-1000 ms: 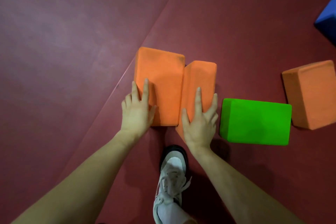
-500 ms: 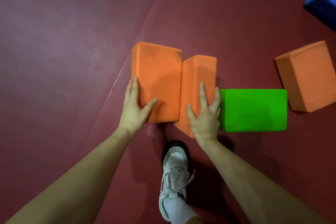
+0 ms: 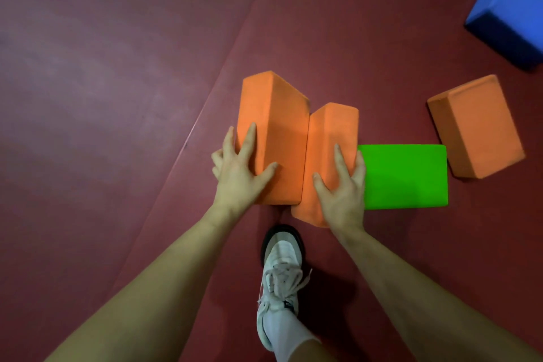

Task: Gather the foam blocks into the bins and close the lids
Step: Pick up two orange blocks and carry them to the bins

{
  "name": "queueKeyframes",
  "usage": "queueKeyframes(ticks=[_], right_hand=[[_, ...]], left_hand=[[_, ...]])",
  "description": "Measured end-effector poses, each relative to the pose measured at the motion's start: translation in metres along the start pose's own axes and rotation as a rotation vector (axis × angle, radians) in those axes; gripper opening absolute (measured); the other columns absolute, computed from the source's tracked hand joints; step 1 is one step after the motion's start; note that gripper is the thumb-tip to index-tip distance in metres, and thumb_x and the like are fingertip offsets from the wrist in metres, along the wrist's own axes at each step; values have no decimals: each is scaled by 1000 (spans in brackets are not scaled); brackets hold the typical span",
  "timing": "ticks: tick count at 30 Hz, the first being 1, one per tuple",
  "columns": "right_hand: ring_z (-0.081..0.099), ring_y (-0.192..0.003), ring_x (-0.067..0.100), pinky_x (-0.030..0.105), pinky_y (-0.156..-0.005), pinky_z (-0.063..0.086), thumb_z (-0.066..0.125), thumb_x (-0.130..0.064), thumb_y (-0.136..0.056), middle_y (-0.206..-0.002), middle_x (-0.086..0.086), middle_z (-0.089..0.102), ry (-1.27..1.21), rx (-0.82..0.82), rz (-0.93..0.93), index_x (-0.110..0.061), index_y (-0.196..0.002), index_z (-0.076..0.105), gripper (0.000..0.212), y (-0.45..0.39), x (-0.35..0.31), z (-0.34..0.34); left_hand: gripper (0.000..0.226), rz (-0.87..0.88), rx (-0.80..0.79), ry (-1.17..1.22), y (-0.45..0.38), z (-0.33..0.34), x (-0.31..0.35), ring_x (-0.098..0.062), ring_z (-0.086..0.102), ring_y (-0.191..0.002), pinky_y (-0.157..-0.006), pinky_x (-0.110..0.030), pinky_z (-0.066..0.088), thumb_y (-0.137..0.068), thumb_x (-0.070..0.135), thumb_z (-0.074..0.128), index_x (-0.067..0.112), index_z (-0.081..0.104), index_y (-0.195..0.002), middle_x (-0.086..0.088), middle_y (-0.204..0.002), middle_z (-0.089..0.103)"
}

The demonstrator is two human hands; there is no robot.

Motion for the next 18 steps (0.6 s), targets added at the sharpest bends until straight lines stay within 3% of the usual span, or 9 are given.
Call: queueKeyframes(ticks=[3,6,11,14,18], right_hand=[[26,-141,29,36,-106,33,66,-32,-89,-158,12,15,-17,7,25,-35,-147,34,67,16,-2,-5],[24,-142,28,36,-107,32,65,-31,-89,-158,11,14,-65,12,64,-34,-147,35,65,37,-10,-12],[29,-140,29,39,-110,35,64,-36,-86,-157,12,18,-87,-55,40,-33,-146,38,65,76,-34,-16],[31,-140,26,44,-109,39,57,-48,-81,-156,9,19,-169,-67,39,-37,-145,37,67,103,-50,-17],[25,-143,24,30,-109,28,67,-30,-87,-157,12,20,-155,-50,16,-33,-144,40,63,147,-86,-34]], left_hand=[[76,35,26,-60,12,-9,9,-28,24,-128,-102,-41,22,-84,50,63,45,21,-147,6,-159,12],[71,55,27,-29,33,-25,11,-28,25,-127,-102,-44,24,-86,40,64,45,25,-146,10,-157,17],[84,31,64,-50,79,-60,12,-27,23,-126,-102,-41,22,-69,55,55,44,23,-147,-6,-149,22],[84,24,104,-113,108,-92,7,-26,28,-123,-100,-41,25,-67,58,53,49,23,-145,-2,-147,30],[84,109,102,52,150,-137,7,-32,36,-130,-104,-49,38,-67,59,52,40,27,-145,-12,-148,31]])
Point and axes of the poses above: each hand's wrist, its own y-axis away from the middle knuckle, its own z-axis out of the palm, x = y × z, the point moved 8 cm from there along -y, towards the middle knuckle
